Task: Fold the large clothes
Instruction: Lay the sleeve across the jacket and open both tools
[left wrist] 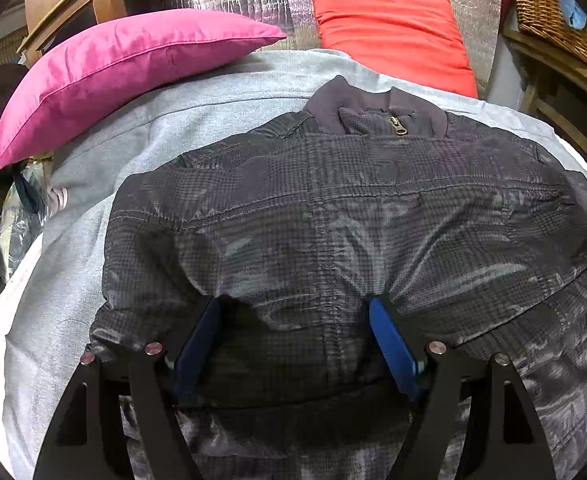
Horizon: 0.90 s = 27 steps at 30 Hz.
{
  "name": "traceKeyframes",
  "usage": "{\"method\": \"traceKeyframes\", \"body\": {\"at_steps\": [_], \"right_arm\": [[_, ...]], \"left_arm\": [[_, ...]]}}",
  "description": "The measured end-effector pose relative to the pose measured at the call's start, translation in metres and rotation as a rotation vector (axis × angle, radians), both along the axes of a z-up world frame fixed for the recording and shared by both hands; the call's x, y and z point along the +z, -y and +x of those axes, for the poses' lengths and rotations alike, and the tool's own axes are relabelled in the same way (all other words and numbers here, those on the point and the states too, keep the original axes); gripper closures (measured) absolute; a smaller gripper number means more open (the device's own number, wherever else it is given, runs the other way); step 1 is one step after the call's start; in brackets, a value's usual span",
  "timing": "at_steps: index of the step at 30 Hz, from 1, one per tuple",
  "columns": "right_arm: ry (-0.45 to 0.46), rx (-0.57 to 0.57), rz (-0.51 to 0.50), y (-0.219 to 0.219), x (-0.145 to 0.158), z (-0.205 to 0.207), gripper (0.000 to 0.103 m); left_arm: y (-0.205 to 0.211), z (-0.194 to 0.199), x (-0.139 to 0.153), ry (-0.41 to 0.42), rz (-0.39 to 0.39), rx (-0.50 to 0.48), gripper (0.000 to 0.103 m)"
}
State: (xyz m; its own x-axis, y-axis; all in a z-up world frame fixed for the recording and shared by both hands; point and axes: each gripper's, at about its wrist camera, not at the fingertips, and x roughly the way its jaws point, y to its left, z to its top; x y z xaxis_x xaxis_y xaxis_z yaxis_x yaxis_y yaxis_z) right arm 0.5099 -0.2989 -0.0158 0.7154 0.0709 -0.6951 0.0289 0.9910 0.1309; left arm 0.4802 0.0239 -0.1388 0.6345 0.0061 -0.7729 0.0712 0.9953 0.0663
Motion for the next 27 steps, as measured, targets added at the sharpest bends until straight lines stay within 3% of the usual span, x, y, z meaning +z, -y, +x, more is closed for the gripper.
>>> {"method": "traceKeyframes", "body": {"at_steps": [3, 7, 27], "right_arm": [[-0.054, 0.114, 0.112, -0.023, -0.015, 0.017, 0.021], [-0.249, 0.13, 0.107, -0.029, -0.073, 0.032, 0.02], [-0.21, 0.12, 0.022, -0.051, -0.085, 0.044, 0.02]], "left_arm": [[0.002, 0.0, -0.002, 0.007, 0.002, -0.001, 0.025], [0.002, -0.001, -0.002, 0.016, 0.004, -0.005, 0.024], [0.001, -0.008, -0.004, 0.065, 0.004, -0.002, 0.024]]}}
